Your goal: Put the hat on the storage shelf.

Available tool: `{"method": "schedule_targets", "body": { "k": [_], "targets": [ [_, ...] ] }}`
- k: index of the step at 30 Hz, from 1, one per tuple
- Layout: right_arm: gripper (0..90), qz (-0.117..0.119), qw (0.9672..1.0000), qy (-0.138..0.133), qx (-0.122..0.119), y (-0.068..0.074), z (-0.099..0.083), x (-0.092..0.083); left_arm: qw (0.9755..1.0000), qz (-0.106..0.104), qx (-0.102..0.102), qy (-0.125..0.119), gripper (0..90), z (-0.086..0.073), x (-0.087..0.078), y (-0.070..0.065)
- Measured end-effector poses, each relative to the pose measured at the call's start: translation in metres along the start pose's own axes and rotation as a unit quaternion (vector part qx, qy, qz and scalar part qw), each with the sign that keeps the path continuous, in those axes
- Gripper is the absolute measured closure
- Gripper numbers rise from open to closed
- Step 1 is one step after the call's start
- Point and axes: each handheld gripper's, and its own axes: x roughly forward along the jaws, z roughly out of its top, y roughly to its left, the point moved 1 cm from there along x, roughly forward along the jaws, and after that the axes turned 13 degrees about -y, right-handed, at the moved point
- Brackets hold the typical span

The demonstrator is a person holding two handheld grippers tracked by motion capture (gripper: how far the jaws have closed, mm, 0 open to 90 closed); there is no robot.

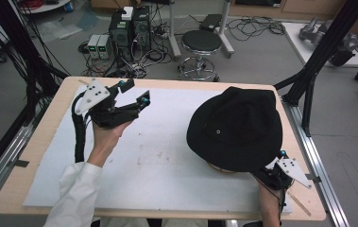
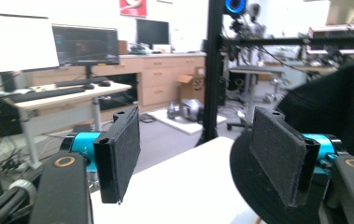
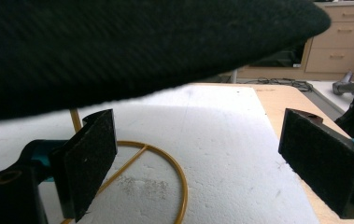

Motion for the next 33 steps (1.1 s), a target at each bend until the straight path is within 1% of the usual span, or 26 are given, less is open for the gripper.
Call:
{"method": "schedule_targets", "body": {
  "k": [3, 6, 8, 11, 14, 21, 25, 29, 33],
  "targets": [
    [10.8, 0.000, 1.0000, 0.001, 0.000, 0.001, 0.000, 0.000, 0.9997, 0.021, 0.013, -0.001, 33.5, -0.001, -0.009, 0.005],
    [10.8, 0.000, 1.0000, 0.000, 0.000, 0.000, 0.000, 0.000, 0.9986, 0.042, 0.033, 0.002, 32.9, -0.003, -0.018, 0.011],
    [10.8, -0.001, 1.0000, 0.000, 0.000, 0.000, 0.000, 0.000, 0.9977, 0.054, 0.041, 0.004, 32.7, -0.004, -0.025, 0.014],
    [10.8, 0.000, 1.0000, -0.001, 0.002, 0.000, 0.000, 0.000, 0.9968, 0.070, 0.040, 0.003, 32.7, -0.004, -0.036, 0.022],
    [10.8, 0.000, 1.0000, -0.001, 0.002, 0.000, 0.000, 0.000, 0.9961, 0.080, 0.037, 0.003, 32.6, -0.004, -0.043, 0.028],
    [10.8, -0.001, 1.0000, -0.002, 0.005, 0.001, 0.000, 0.001, 0.9949, 0.092, 0.041, 0.001, 31.9, -0.007, -0.058, 0.036],
    [10.8, -0.001, 1.0000, -0.001, 0.006, 0.001, 0.001, 0.000, 0.9939, 0.101, 0.044, 0.006, 31.5, -0.010, -0.065, 0.040],
    [10.8, -0.001, 1.0000, -0.001, 0.005, 0.001, 0.001, 0.000, 0.9921, 0.115, 0.049, 0.010, 30.8, -0.014, -0.074, 0.046],
    [10.8, -0.001, 1.0000, -0.001, 0.005, 0.001, 0.000, 0.000, 0.9889, 0.139, 0.051, 0.011, 30.1, -0.021, -0.089, 0.055]
  ]
}}
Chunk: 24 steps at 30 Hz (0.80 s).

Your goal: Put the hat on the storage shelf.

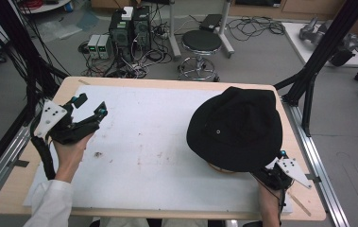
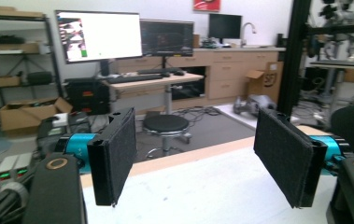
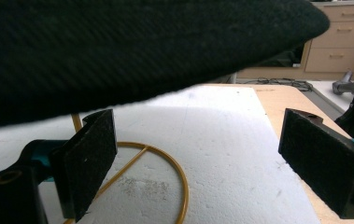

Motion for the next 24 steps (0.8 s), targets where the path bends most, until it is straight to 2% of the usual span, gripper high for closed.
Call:
{"method": "schedule_targets", "body": {
  "k": [4, 9, 11, 13, 19, 24],
  "targets": [
    [10.8, -0.001, 1.0000, 0.000, -0.001, 0.000, 0.000, 0.000, 0.9995, 0.031, -0.002, 0.003, 29.8, -0.012, -0.016, 0.014],
    [10.8, -0.001, 1.0000, 0.000, -0.003, 0.001, 0.000, 0.000, 0.9978, 0.064, -0.010, 0.012, 28.8, -0.026, -0.032, 0.028],
    [10.8, 0.000, 1.0000, 0.000, -0.002, 0.001, 0.000, 0.000, 0.9972, 0.072, -0.014, 0.016, 28.7, -0.031, -0.037, 0.032],
    [10.8, 0.000, 1.0000, 0.002, -0.001, 0.001, 0.000, 0.000, 0.9963, 0.079, -0.027, 0.020, 28.7, -0.036, -0.044, 0.036],
    [10.8, 0.000, 1.0000, 0.001, -0.001, 0.001, 0.000, 0.000, 0.9936, 0.103, -0.030, 0.037, 28.4, -0.052, -0.064, 0.046],
    [10.8, -0.001, 1.0000, 0.002, 0.000, 0.002, 0.000, 0.000, 0.9914, 0.120, -0.034, 0.042, 28.9, -0.063, -0.079, 0.053]
  ]
}}
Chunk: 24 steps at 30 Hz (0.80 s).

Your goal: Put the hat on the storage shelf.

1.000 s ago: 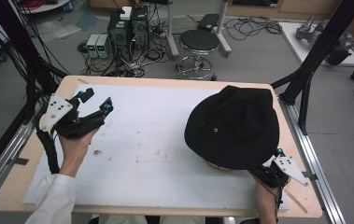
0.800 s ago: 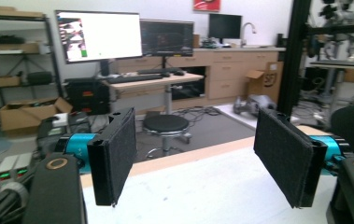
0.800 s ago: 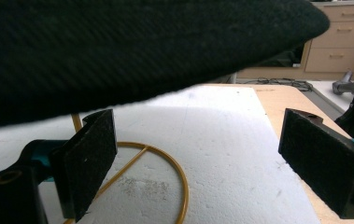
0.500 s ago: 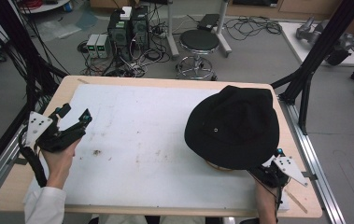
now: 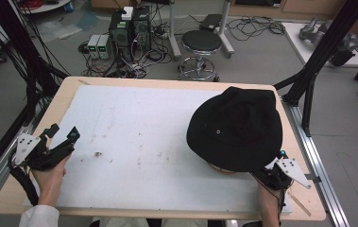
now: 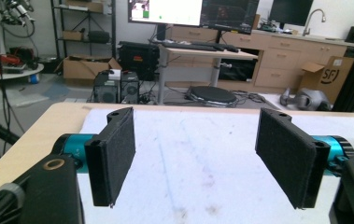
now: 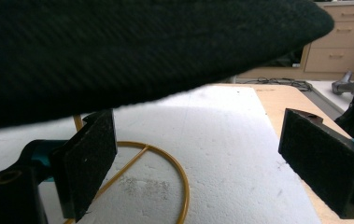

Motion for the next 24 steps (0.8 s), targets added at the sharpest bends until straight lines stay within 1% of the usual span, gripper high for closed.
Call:
{"method": "schedule_targets", "body": {
  "k": [5, 7, 9, 11, 12, 13, 15, 19, 24],
  "targets": [
    [10.8, -0.001, 1.0000, 0.000, -0.003, 0.000, 0.000, 0.001, 0.9997, 0.019, 0.013, 0.002, 28.2, -0.009, -0.011, 0.006],
    [10.8, 0.001, 1.0000, -0.002, -0.005, 0.000, 0.000, 0.001, 0.9997, 0.022, 0.014, 0.003, 27.9, -0.011, -0.013, 0.006],
    [10.8, 0.001, 1.0000, 0.000, -0.004, 0.000, 0.000, 0.001, 0.9994, 0.026, 0.022, 0.006, 27.4, -0.017, -0.017, 0.006],
    [10.8, 0.001, 1.0000, 0.000, -0.005, 0.001, 0.000, 0.001, 0.9985, 0.040, 0.037, 0.009, 27.5, -0.024, -0.020, 0.006],
    [10.8, 0.001, 1.0000, 0.001, -0.003, 0.001, 0.000, 0.001, 0.9981, 0.047, 0.040, 0.011, 27.6, -0.027, -0.022, 0.006],
    [10.8, 0.001, 1.0000, 0.002, -0.001, 0.001, -0.001, 0.002, 0.9980, 0.051, 0.036, 0.011, 27.6, -0.029, -0.023, 0.008],
    [10.8, 0.002, 1.0000, 0.002, -0.002, 0.001, -0.001, 0.002, 0.9980, 0.052, 0.031, 0.015, 27.6, -0.032, -0.024, 0.010],
    [10.8, 0.003, 1.0000, 0.001, -0.004, 0.000, -0.001, 0.001, 0.9980, 0.057, 0.024, 0.014, 27.5, -0.033, -0.025, 0.012],
    [10.8, 0.002, 1.0000, 0.001, -0.004, 0.000, -0.001, 0.001, 0.9980, 0.057, 0.024, 0.013, 28.0, -0.034, -0.026, 0.014]
  ]
}}
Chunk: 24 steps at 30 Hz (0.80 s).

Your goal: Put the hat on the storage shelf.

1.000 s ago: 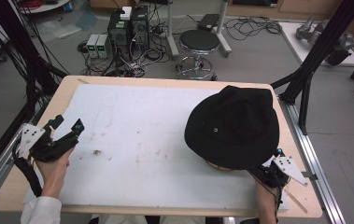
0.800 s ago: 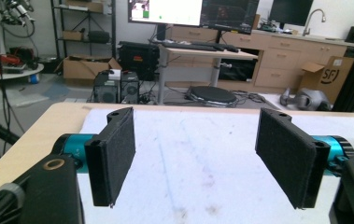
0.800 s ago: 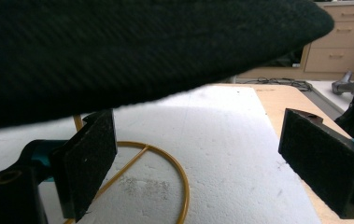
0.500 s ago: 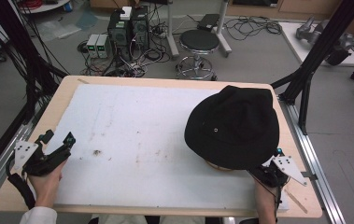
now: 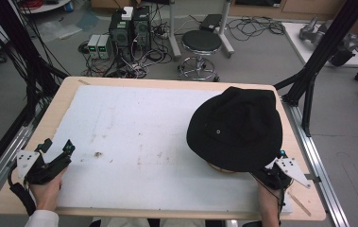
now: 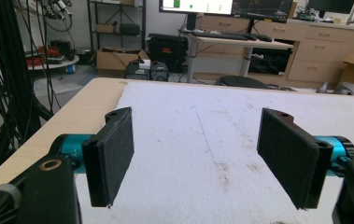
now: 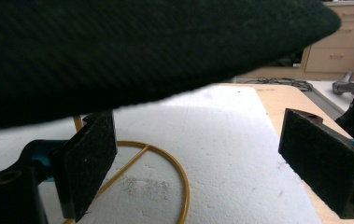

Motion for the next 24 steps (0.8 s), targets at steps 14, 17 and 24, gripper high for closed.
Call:
{"method": "schedule_targets", "body": {
  "k": [14, 17, 24],
  "targets": [
    [10.8, -0.003, 1.0000, -0.001, 0.002, -0.0003, 0.0002, -0.0006, 0.9998, 0.006, -0.020, -0.001, 28.9, -0.0021, -0.0005, 0.0040],
    [10.8, -0.003, 1.0000, 0.000, 0.002, -0.0003, 0.0001, -0.0006, 0.9997, 0.005, -0.023, -0.001, 28.8, -0.0023, -0.0005, 0.0041],
    [10.8, -0.002, 1.0000, 0.000, 0.003, -0.0003, 0.0001, -0.0004, 0.9996, 0.001, -0.027, 0.003, 28.5, -0.0036, 0.0005, 0.0031]
  ]
}}
